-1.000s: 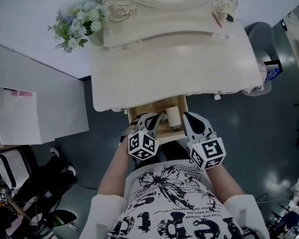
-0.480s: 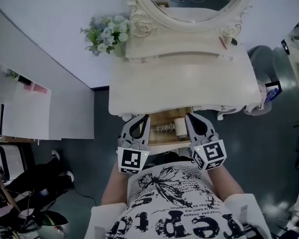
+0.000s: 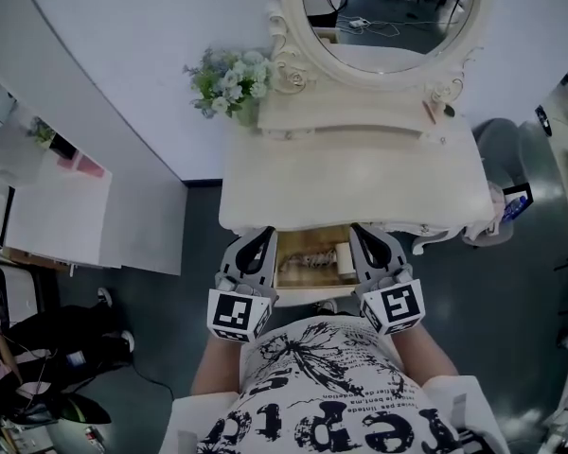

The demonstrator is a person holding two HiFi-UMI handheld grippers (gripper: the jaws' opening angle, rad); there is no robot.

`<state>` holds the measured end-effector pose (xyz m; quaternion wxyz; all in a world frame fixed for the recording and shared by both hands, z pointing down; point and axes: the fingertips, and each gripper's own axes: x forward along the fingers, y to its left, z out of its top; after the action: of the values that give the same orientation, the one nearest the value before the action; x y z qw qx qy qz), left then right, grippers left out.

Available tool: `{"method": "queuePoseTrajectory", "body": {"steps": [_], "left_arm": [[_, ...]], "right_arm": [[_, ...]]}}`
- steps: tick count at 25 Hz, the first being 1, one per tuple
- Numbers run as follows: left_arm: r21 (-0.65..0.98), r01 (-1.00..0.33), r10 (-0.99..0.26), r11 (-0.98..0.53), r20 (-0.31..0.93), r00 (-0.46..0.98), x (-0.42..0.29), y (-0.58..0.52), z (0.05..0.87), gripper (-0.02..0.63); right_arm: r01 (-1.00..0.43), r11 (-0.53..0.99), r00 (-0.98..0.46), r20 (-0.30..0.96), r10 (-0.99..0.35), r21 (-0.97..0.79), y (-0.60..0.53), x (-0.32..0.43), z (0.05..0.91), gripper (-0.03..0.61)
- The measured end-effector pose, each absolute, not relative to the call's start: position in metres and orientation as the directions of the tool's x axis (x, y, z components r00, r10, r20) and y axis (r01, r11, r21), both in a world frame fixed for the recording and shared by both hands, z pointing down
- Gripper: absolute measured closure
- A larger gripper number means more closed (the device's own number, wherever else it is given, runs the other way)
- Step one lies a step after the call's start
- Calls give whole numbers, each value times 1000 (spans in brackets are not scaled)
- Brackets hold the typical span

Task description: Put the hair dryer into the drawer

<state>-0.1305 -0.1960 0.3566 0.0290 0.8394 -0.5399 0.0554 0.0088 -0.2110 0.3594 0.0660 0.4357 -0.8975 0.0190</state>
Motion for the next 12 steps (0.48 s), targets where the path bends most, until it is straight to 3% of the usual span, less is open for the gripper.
{"method": "queuePoseTrajectory", "body": {"steps": [12], "left_arm": [[-60,-924,-921,-377,135,366,-135,-198,349,592]], "right_arm": [[-776,629,-622,118,-774,45,-206,0,352,569]]}}
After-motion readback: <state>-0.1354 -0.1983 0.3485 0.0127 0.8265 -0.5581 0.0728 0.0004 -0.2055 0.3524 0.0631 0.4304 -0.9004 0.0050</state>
